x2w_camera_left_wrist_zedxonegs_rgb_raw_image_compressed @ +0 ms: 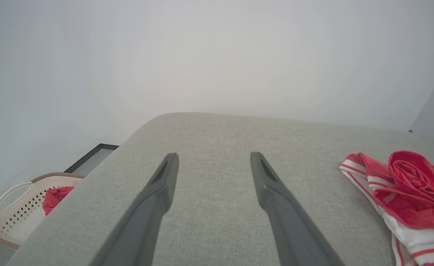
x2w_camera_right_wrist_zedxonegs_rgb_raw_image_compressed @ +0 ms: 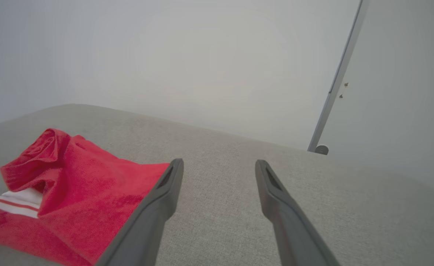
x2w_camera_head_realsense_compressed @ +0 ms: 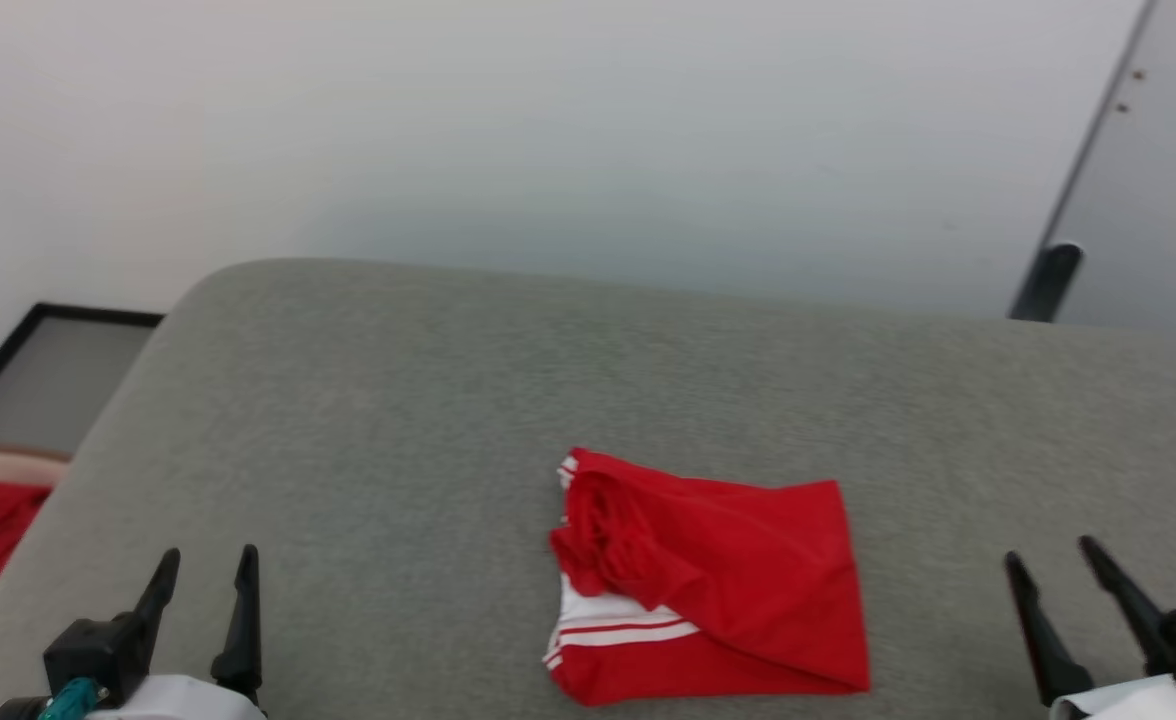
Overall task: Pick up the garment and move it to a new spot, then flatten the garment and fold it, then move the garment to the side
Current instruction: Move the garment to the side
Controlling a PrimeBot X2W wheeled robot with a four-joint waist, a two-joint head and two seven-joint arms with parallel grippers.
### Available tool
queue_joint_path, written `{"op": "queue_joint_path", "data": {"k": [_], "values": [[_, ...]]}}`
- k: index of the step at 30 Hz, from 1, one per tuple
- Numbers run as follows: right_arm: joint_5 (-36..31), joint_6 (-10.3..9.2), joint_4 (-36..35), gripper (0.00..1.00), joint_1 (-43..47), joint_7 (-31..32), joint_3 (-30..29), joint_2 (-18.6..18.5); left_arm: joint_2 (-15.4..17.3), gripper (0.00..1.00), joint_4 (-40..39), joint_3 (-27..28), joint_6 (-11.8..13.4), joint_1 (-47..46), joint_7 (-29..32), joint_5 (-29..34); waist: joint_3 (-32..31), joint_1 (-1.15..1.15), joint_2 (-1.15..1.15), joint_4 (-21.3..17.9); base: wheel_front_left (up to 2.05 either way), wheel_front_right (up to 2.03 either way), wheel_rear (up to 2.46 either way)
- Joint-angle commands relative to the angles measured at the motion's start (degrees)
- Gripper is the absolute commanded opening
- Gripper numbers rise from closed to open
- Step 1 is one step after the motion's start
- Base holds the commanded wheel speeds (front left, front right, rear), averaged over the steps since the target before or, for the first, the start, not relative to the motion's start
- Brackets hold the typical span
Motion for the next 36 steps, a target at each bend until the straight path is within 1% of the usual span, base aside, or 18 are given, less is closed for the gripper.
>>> {"op": "queue_joint_path", "data": {"k": [1,4,6,7,10,12,16,19,21,25,29,31,36], "values": [[1.63,-0.05,1.33,1.0,-1.67,0.66,1.75,-0.53,-0.01,1.0,0.12,0.18,-0.12,-0.49,-0.03,0.39,-0.63,0.0,0.0,3.69,0.0,0.0,0.0],[5.0,-0.05,3.37,1.0,-3.52,4.65,4.9,-1.17,0.09,1.0,0.32,-0.28,-0.13,-0.08,-0.03,0.68,-0.92,0.0,0.0,5.67,0.0,0.0,0.0],[7.98,-0.05,4.36,1.0,-5.01,8.72,6.5,-1.69,-0.03,1.0,0.37,-0.43,-0.13,0.24,-0.03,0.29,-1.05,0.0,0.0,6.68,0.0,0.0,0.0],[7.98,-0.05,4.36,1.0,-5.01,8.72,6.5,-1.69,-0.03,1.0,0.37,-0.43,-0.13,0.24,-0.03,0.29,-1.05,0.0,0.0,6.68,0.0,0.0,0.0],[12.4,-0.05,5.56,1.0,-7.3,16.32,8.88,-2.57,0.02,1.0,0.53,-0.95,-0.14,0.77,-0.03,0.0,-1.11,0.0,0.0,7.86,0.0,0.0,0.0],[14.52,-0.04,6.25,1.0,-8.67,22.6,10.79,-3.54,-0.16,1.0,0.66,-1.29,-0.14,0.85,-0.03,-0.22,-1.09,0.0,0.0,8.54,0.0,0.0,0.0],[18.09,-0.05,7.67,1.0,-11.56,33.11,11.47,-4.29,-0.6,1.0,1.11,-2.23,-0.15,0.5,-0.03,-1.12,-0.77,0.0,0.0,9.84,0.0,0.0,0.0],[17.69,-0.05,9.18,1.0,-13.32,39.89,11.69,-4.69,-0.94,1.0,1.72,-3.57,-0.15,-0.17,-0.03,-1.47,-0.33,0.0,0.0,11.02,0.0,0.0,0.0],[18.0,-0.05,10.28,1.0,-14.34,43.51,11.24,-4.0,-1.14,1.0,2.24,-4.5,-0.15,-0.71,-0.03,-1.76,0.14,0.0,0.0,11.79,0.0,0.0,0.0],[16.37,-0.05,12.55,1.0,-16.48,49.78,10.83,-3.36,-1.85,1.0,2.69,-5.97,-0.15,-2.18,-0.03,-2.55,2.19,0.0,0.0,13.19,0.0,0.0,0.0],[14.06,-0.05,14.63,1.0,-19.0,53.95,10.11,-3.24,-2.88,1.0,2.99,-7.17,-0.15,-3.95,-0.03,-3.07,4.64,0.0,0.0,14.58,0.0,0.0,0.0],[14.51,-0.04,15.63,1.0,-19.92,55.67,9.21,-2.33,-3.36,1.0,3.17,-7.66,-0.15,-4.92,-0.03,-3.22,5.73,0.0,0.0,15.14,0.0,0.0,0.0],[14.13,-0.05,18.49,1.0,-21.22,60.0,9.52,-1.16,-4.35,1.0,3.93,-8.39,-0.15,-6.47,-0.03,-3.95,7.3,0.0,0.0,16.23,0.0,0.0,0.0]]}}
